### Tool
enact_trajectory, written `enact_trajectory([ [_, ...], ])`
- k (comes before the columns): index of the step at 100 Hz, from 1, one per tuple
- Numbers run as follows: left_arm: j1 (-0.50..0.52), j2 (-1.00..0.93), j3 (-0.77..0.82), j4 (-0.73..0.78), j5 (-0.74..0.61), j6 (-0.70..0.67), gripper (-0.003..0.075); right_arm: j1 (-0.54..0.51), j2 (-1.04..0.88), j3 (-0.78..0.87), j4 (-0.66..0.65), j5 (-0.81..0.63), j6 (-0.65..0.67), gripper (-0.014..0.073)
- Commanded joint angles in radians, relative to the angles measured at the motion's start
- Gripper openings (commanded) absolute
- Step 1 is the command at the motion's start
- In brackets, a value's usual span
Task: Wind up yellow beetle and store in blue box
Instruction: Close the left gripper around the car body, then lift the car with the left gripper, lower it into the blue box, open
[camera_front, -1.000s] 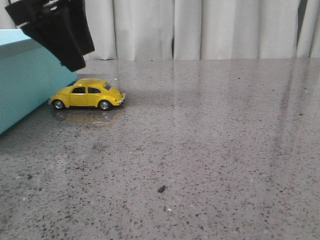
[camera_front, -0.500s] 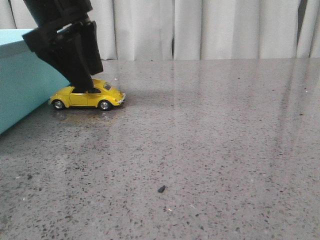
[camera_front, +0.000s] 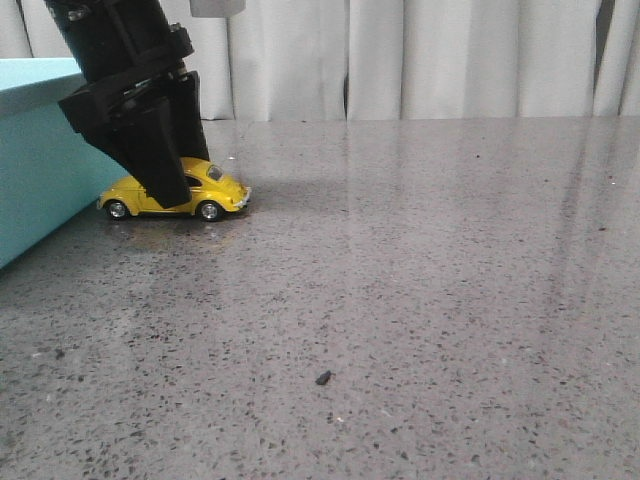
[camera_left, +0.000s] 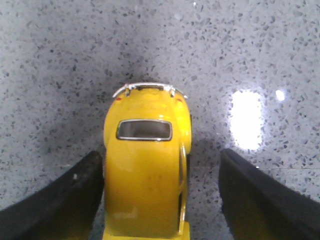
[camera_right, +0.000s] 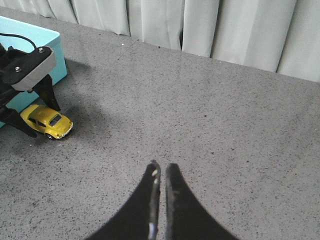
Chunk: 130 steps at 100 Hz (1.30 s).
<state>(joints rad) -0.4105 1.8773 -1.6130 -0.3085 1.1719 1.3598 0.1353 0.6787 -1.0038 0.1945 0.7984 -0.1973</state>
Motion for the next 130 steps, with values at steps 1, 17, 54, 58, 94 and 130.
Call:
enact_trajectory([
  [1,-0.008,-0.042,-0.029,-0.026,-0.006,0.001,0.0393,0.002,-0.004,-0.023,0.008,-0.076,-0.008,-0.0049],
  [17,-0.008,-0.042,-0.029,-0.026,-0.006,0.001,0.0275,0.002,-0.004,-0.023,0.008,-0.076,-0.008,-0.0049],
  [54,-0.008,-0.044,-0.080,-0.066,0.020,-0.001,0.0113,0.002,-0.004,-0.023,0.008,-0.076,-0.008,-0.0049],
  [58,-0.008,-0.044,-0.107,-0.085,0.025,-0.001,0.0109,0.002,-0.004,-0.023,0.008,-0.076,-0.008,-0.0049],
  [94,-0.006,-0.044,-0.456,-0.093,0.074,-0.284,0.0104,0.002,-0.004,-0.023,0.008,-0.096,-0.008,-0.0049],
  [130,0.067,-0.068,-0.619,0.202,0.103,-0.823,0.0104,0.002,-0.004,-0.023,0.008,-0.121,-0.008,-0.0049],
])
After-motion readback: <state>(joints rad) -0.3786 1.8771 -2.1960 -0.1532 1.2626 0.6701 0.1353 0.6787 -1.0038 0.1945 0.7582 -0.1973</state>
